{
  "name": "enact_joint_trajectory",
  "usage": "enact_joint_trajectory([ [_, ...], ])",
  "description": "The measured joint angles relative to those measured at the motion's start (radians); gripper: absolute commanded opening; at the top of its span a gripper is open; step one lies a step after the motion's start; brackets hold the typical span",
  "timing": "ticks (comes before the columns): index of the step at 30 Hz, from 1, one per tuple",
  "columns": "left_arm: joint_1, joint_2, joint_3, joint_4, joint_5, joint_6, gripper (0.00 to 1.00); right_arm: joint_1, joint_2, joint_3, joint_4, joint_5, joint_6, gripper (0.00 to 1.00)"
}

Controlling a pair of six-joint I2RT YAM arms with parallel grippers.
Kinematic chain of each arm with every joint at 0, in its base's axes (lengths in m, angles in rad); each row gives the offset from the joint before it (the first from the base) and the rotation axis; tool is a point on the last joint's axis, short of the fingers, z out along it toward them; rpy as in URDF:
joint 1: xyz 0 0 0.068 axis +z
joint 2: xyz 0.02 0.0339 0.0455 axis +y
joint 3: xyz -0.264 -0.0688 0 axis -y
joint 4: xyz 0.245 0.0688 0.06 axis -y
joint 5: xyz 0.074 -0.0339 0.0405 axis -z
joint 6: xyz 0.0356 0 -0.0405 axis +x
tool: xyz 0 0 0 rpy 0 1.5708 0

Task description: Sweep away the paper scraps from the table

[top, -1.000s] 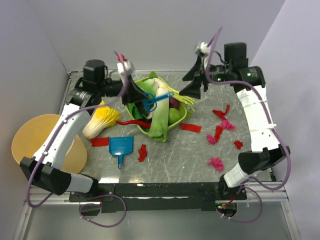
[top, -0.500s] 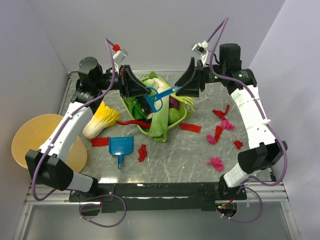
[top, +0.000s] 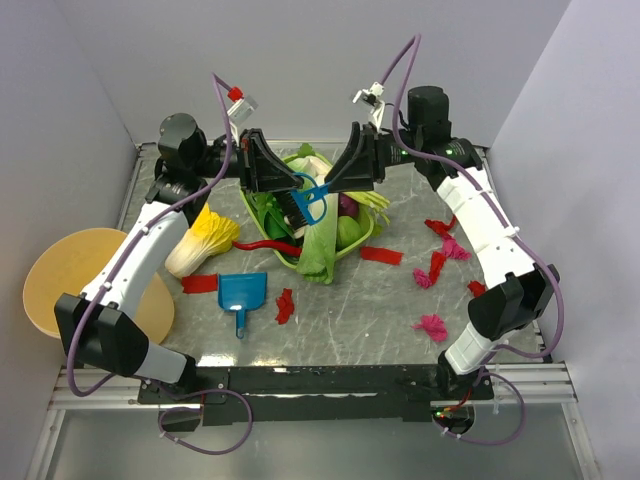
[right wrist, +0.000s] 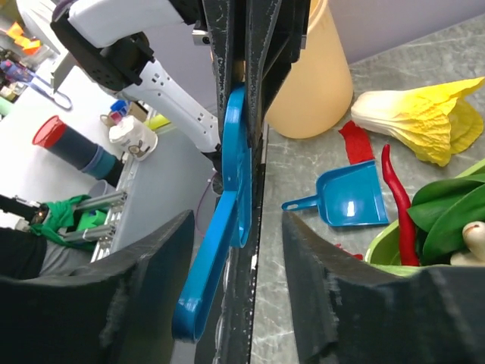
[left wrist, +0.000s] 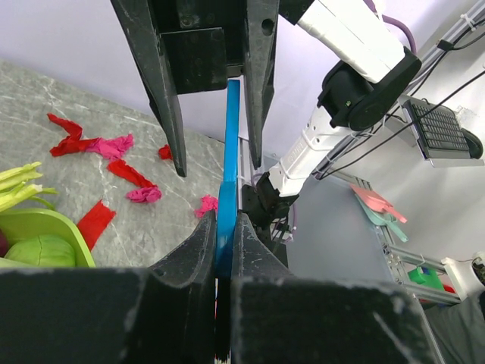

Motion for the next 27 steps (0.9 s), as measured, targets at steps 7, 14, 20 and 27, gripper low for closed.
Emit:
enact_joint_trajectory([
  [7,0.0,0.004,0.0,-0.003,0.0,0.0,0.01,0.006,0.0,0.002,-0.055,0.04,-0.063,0.41],
  [14,0.001,0.014,0.0,-0.014,-0.003,0.001,0.01,0.007,0.0,0.002,-0.085,0.052,-0.09,0.22],
  [20,0.003,0.021,0.002,-0.055,-0.026,0.036,0.65,0.008,0.0,0.003,-0.098,0.056,-0.098,0.0],
  [27,0.0,0.004,0.045,-0.389,-0.244,0.343,0.82,-0.018,-0.041,-0.024,-0.177,0.202,-0.171,0.0],
])
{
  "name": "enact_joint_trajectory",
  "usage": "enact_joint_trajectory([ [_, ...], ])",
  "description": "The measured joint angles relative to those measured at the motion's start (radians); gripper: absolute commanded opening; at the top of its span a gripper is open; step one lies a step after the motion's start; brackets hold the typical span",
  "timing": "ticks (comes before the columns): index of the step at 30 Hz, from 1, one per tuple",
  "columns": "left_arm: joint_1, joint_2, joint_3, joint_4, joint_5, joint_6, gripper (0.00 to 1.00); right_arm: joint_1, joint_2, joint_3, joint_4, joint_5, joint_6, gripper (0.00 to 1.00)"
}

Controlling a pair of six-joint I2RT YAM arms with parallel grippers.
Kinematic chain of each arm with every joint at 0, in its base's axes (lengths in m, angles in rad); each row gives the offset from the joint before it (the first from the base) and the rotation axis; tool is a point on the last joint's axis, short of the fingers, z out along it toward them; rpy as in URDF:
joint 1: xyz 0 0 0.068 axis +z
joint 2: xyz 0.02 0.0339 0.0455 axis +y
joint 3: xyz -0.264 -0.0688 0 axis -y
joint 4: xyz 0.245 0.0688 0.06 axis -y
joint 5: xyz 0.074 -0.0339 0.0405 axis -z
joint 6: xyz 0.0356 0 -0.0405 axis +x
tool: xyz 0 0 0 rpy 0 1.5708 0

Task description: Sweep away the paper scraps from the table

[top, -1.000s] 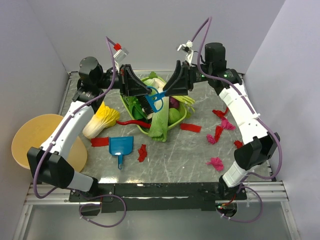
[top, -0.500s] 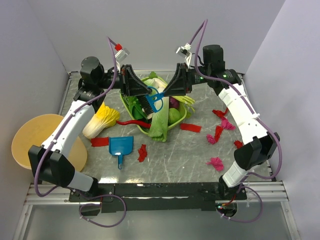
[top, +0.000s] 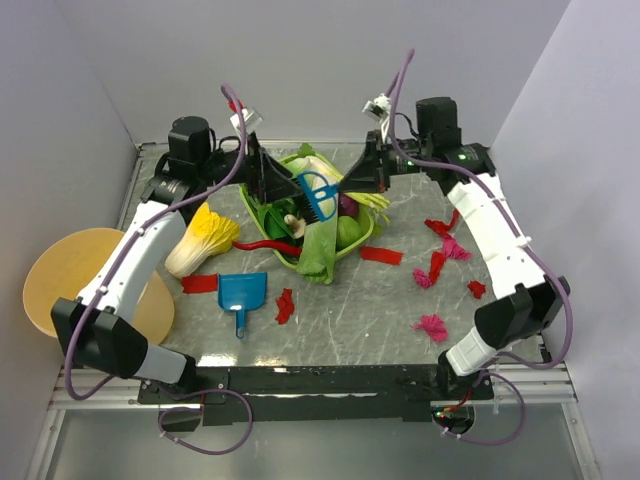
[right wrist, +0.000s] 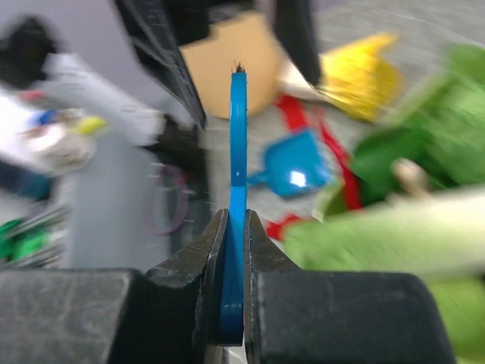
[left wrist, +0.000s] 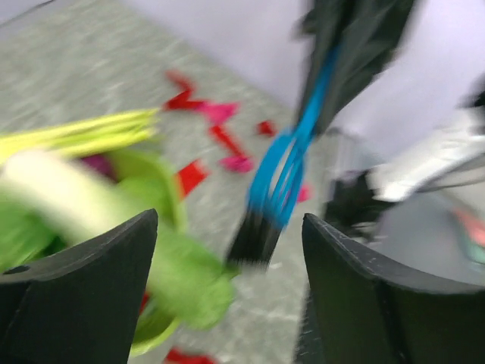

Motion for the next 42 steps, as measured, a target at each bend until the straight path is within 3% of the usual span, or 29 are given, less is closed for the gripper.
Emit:
enact_joint_trajectory([
  [5,0.0,-0.109,-0.085,-0.258,-0.208,0.272,0.84,-0.048,-0.133,-0.086,-0.086,0.251,-0.085,0.0],
  [11,0.0,-0.29,-0.244,-0.531,-0.408,0.56,0.78,-0.068,-0.311,-0.201,-0.122,0.512,-0.134,0.0],
  [15,-0.003,-0.351,-0.388,-0.631,-0.495,0.734,0.75,-0.068,-0.378,-0.282,-0.122,0.604,-0.163,0.0],
  [20,-0.033,-0.321,-0.506,-0.718,-0.569,0.887,0.68,-0.068,-0.376,-0.33,-0.132,0.66,-0.186,0.0],
  [30,-0.07,-0.13,-0.575,-0.65,-0.671,0.879,0.63,-0.068,-0.371,-0.339,-0.129,0.695,-0.183,0.0],
  [42,-0.159,-0.039,-0.623,-0.507,-0.694,0.815,0.45,-0.068,-0.386,-0.357,-0.11,0.779,-0.171,0.0],
])
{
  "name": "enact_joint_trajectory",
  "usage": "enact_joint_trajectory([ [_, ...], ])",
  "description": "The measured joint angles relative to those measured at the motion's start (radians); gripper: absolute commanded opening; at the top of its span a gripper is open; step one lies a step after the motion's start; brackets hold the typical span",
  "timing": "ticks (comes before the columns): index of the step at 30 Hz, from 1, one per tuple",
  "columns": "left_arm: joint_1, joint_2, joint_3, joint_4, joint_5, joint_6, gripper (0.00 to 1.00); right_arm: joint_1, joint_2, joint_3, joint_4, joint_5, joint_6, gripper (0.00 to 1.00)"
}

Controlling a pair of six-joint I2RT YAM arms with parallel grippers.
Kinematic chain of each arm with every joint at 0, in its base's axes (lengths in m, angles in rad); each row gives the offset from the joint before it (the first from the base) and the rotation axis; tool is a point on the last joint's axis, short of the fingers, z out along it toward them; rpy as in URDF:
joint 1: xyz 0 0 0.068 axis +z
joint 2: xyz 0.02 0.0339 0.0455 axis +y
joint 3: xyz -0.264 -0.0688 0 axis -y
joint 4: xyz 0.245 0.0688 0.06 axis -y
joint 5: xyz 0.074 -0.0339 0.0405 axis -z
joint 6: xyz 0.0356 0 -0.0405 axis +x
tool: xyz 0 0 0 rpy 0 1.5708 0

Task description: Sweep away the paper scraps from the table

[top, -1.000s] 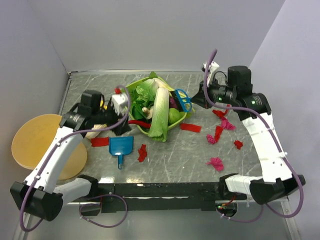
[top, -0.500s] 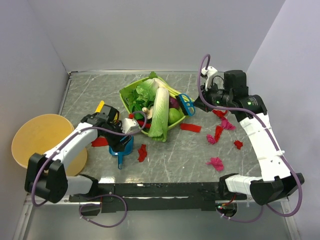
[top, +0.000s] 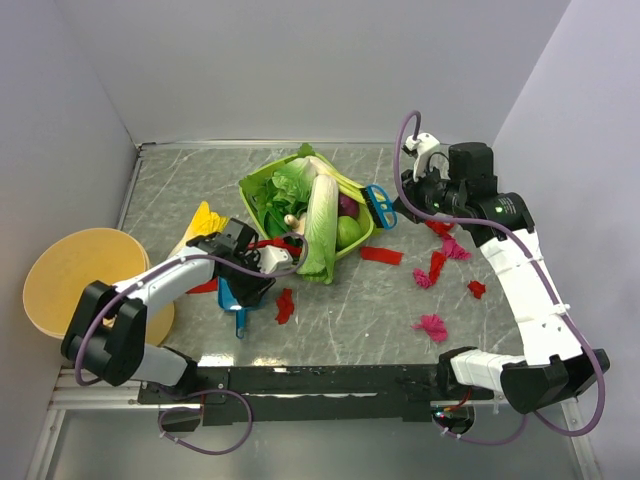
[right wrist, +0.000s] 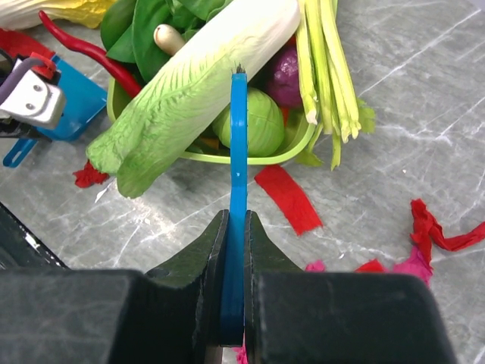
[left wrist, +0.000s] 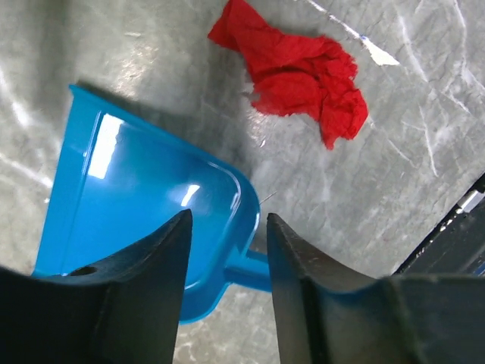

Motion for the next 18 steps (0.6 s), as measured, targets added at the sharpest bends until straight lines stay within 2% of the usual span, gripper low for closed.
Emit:
enact_joint_trajectory([
  [5,-0.022,0.026,-0.007,0.009,0.005,-0.002,0.42,0.0,-0.002,0.0,0.001,0.002,0.0,0.0],
  [8,-0.035,0.04,-0.013,0.011,0.005,-0.001,0.37,0.0,-0.002,0.0,0.001,0.002,-0.001,0.0],
  [11,-0.043,0.043,-0.027,0.011,0.001,-0.003,0.19,0.0,-0.002,0.0,0.001,0.002,-0.001,0.0],
  [14,-0.048,0.045,-0.039,0.01,-0.01,0.004,0.11,0.0,-0.001,0.0,0.001,0.002,-0.002,0.0],
  [16,-0.048,0.044,-0.039,0.009,-0.014,0.006,0.03,0.0,-0.001,0.0,0.001,0.002,-0.005,0.0],
  [18,-0.049,0.039,-0.039,0.003,-0.014,0.019,0.01,0.0,0.002,0.0,0.001,0.002,-0.005,0.0],
])
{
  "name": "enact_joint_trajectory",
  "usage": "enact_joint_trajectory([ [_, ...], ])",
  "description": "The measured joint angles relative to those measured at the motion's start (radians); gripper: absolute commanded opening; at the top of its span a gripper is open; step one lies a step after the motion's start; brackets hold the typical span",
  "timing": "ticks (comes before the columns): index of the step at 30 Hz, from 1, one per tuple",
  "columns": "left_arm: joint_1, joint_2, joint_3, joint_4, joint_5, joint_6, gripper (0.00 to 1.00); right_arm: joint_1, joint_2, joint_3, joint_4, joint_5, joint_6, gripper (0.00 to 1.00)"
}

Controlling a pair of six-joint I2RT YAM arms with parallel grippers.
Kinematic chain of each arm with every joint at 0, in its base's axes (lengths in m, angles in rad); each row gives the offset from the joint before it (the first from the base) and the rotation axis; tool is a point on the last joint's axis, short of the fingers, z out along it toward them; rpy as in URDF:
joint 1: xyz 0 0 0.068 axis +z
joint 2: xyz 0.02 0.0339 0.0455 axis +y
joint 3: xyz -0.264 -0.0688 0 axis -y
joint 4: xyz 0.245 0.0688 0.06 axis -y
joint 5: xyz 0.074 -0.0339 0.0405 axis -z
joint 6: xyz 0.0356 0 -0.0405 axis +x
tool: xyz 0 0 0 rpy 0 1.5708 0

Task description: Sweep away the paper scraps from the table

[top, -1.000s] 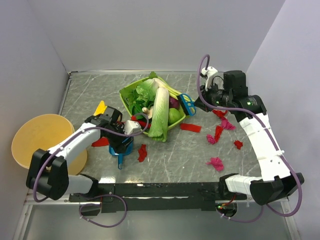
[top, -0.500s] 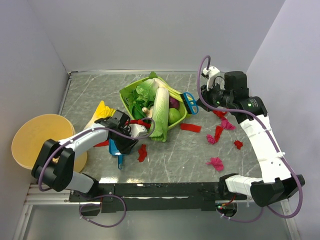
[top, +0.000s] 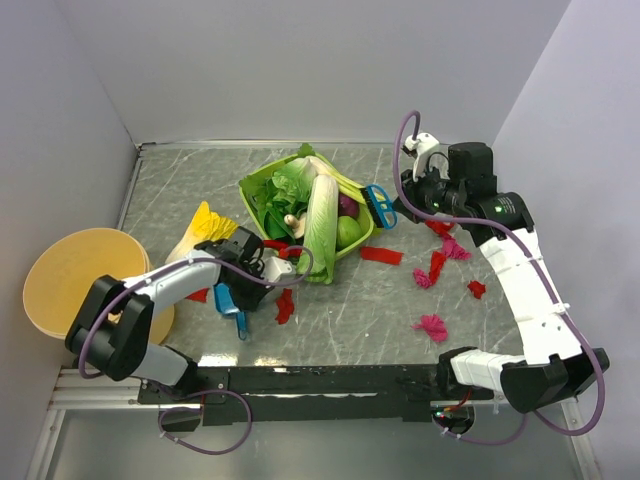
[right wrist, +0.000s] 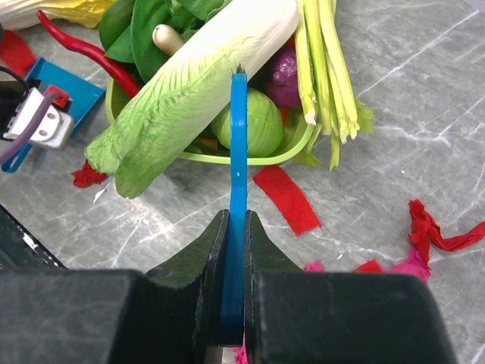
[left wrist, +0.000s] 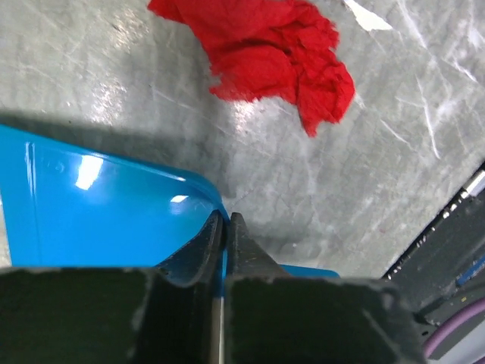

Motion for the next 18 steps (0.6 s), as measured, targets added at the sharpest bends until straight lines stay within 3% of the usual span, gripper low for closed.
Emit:
enact_joint_trajectory([
  [11,-0.002,-0.241,-0.085,-0.121,0.027,0.266,0.01,0.0,0.024,0.001,0.0,-0.005,0.0,0.0],
  [18,-0.026,-0.239,-0.119,-0.107,-0.007,0.515,0.01,0.0,0.024,0.001,0.0,-0.006,0.0,0.0],
])
